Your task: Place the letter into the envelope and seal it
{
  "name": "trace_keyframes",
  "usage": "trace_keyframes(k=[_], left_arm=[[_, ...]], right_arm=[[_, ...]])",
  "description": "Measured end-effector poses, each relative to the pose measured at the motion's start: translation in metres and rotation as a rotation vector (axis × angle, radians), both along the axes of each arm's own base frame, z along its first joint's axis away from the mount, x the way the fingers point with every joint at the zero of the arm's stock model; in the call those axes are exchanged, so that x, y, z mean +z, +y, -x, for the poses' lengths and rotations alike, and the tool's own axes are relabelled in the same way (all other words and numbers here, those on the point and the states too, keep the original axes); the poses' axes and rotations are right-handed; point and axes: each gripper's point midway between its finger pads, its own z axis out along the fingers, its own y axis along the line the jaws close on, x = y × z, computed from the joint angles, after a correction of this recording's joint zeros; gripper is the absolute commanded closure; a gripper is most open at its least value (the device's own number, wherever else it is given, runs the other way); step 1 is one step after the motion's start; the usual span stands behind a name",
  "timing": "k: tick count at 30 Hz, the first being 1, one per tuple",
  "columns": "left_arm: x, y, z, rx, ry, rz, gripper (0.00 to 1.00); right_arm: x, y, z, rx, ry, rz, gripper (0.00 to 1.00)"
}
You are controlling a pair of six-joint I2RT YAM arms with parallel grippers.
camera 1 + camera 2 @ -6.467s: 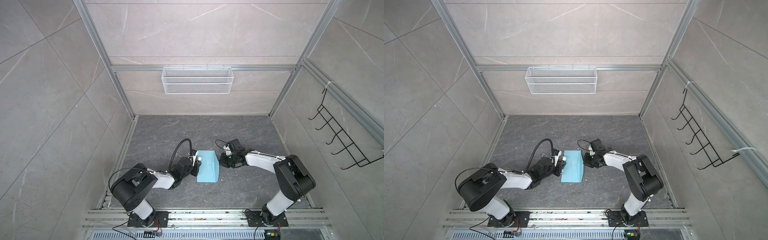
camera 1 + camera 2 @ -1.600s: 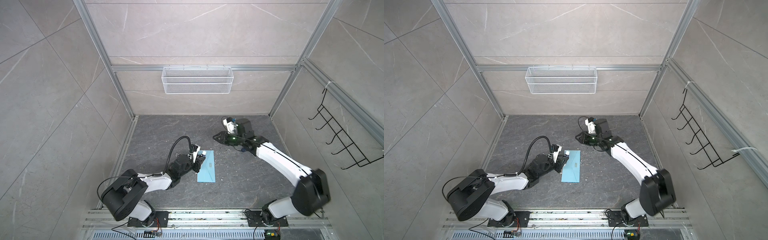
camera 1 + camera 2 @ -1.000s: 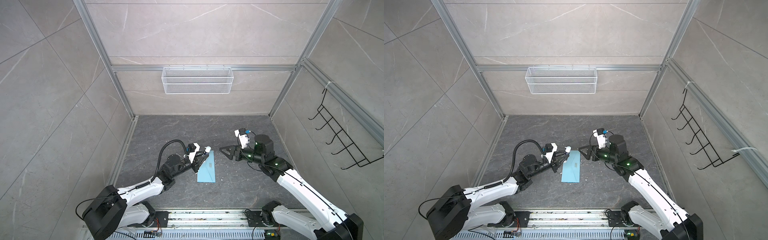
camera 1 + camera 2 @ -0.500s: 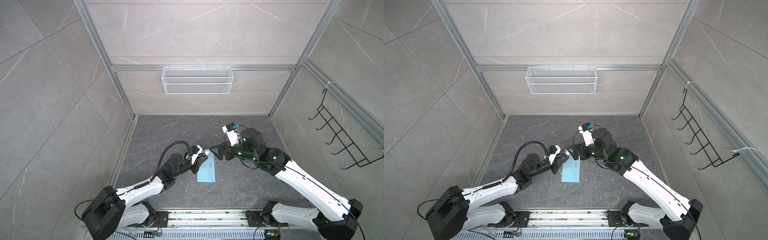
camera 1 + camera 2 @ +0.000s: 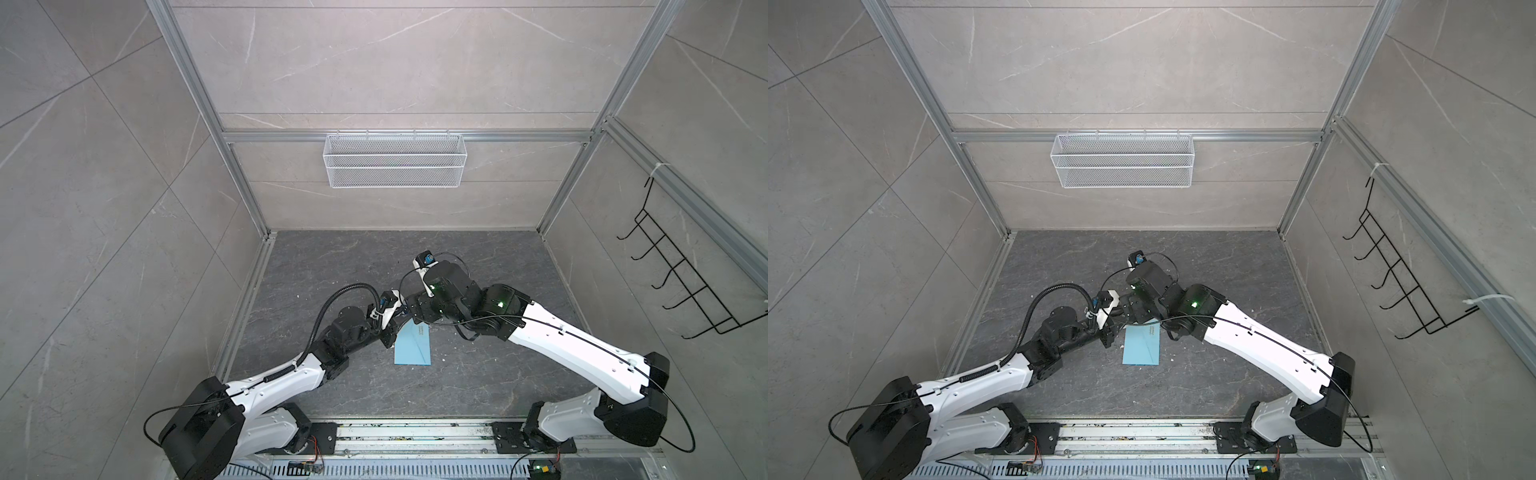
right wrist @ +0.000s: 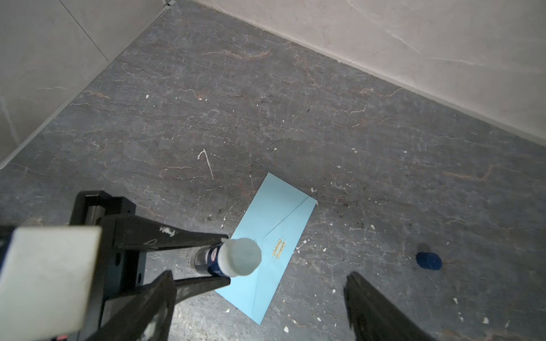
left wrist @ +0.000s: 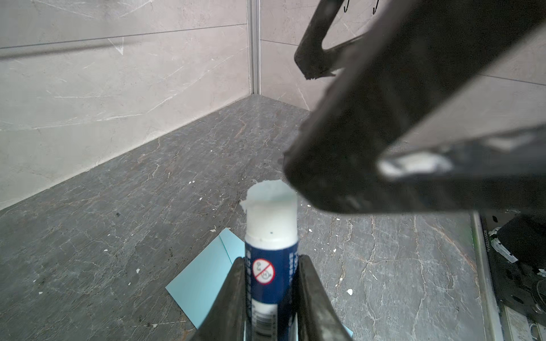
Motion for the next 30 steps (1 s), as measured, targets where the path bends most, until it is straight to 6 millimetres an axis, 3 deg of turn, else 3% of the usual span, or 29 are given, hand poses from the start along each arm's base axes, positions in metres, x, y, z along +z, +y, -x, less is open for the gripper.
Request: trace_keyframes(k=[11,30], left_arm=[[0.002,0.0,-0.001,0.005,0.008,0.013,1.0],[0.0,0.002,-0.001,0.014,0.03,0.04,1.0]], right_arm=[[-0.015,-0.006,-0.017,-0.073,-0.033,0.115,0.1],[-0.022,-0.001,-0.028,-0.097,-0.035,0.126,0.13]])
